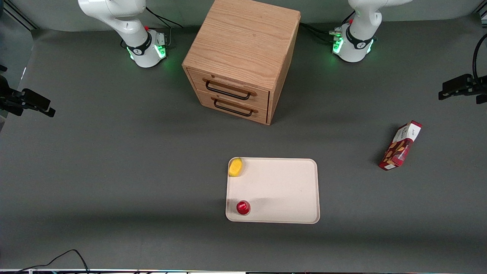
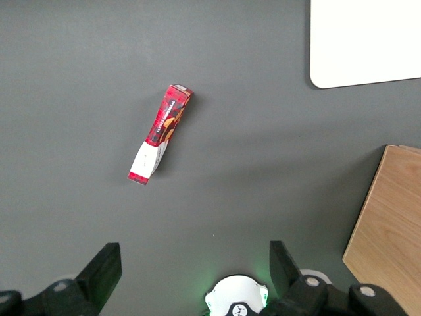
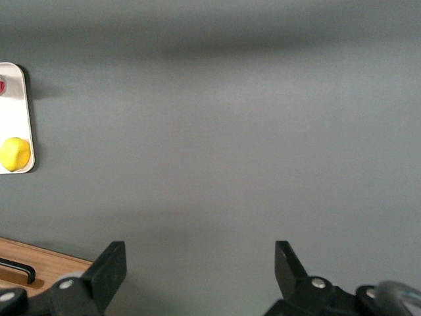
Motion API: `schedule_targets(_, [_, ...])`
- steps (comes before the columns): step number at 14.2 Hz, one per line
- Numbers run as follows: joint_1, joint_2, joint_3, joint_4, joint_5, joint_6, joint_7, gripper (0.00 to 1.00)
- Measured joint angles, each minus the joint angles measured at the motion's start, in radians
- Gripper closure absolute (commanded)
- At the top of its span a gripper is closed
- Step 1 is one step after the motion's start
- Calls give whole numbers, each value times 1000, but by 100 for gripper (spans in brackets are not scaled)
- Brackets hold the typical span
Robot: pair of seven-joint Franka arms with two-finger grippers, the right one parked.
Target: Place red cookie box on tray
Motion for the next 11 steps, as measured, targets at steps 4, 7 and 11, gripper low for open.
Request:
schedule_targets(4, [1,-1,3,-1,2,-2,-3,0])
schedule_targets(7, [4,8,28,-28,10,9,68,0])
schedule_targets(11, [14,45,123,-240,14,247,363,0])
